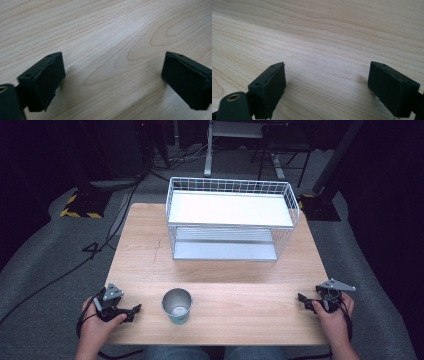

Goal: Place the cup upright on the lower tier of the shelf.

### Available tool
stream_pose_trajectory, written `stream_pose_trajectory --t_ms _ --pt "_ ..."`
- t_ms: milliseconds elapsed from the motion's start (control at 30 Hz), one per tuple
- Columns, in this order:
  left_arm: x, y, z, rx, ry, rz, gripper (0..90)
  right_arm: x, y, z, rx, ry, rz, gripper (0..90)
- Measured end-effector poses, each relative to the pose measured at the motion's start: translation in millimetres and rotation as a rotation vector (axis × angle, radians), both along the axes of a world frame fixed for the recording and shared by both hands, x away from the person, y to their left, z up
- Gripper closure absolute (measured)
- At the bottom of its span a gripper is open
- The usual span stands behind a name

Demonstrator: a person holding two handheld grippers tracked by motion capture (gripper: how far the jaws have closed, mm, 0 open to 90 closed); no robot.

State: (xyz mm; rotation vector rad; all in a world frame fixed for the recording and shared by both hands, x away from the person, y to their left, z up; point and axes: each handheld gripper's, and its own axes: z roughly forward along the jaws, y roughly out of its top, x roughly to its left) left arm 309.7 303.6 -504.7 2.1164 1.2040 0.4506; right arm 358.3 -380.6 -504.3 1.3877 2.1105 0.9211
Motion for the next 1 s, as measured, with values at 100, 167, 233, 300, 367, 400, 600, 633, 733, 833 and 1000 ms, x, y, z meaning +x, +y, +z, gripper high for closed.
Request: stream_pose_trajectory --t_ms 100,167,233,300,367,400,600,633,733,833,1000 --pt "-2.7 0.6 1.0 -0.010 -0.005 0.016 18.2 0.1 0.0 0.0 -0.002 -0.002 0.001 15.1" --pt "-3.3 0.6 1.0 -0.019 -0.002 0.019 18.5 0.1 0.0 0.0 -0.002 -0.002 0.001 15.1" --pt "-4.6 0.3 1.5 -0.046 0.006 0.033 19.3 0.1 -0.1 0.0 -0.001 -0.002 0.001 15.1" --pt "-6.3 0.8 3.8 -0.050 0.014 0.049 21.0 0.0 0.1 -0.1 0.001 -0.001 -0.001 15.1" --pt "-7.7 0.1 6.3 -0.061 0.011 0.063 21.2 0.1 0.1 -0.1 0.001 -0.001 -0.001 15.1" --pt "-8.8 -0.2 8.2 -0.070 0.010 0.063 21.6 0.3 0.0 0.0 0.000 0.000 0.002 15.1" --pt "-22.0 -8.7 16.3 -0.067 -0.026 0.039 21.7 0.5 0.3 0.0 -0.001 0.000 0.003 15.1" --pt "-24.2 -11.1 16.8 -0.067 -0.029 0.038 21.7 0.5 0.3 0.0 -0.001 0.000 0.003 15.1" --pt "-32.8 -20.4 21.1 -0.056 -0.046 0.013 21.9 0.5 0.3 0.0 -0.001 0.000 0.003 15.1" --pt "-39.4 -28.4 28.2 -0.064 -0.065 -0.006 21.9 0.5 0.3 0.0 -0.001 0.000 0.003 15.1" --pt "-48.5 -40.8 42.4 -0.074 -0.094 -0.040 21.4 0.5 0.3 0.0 -0.001 0.000 0.003 15.1"
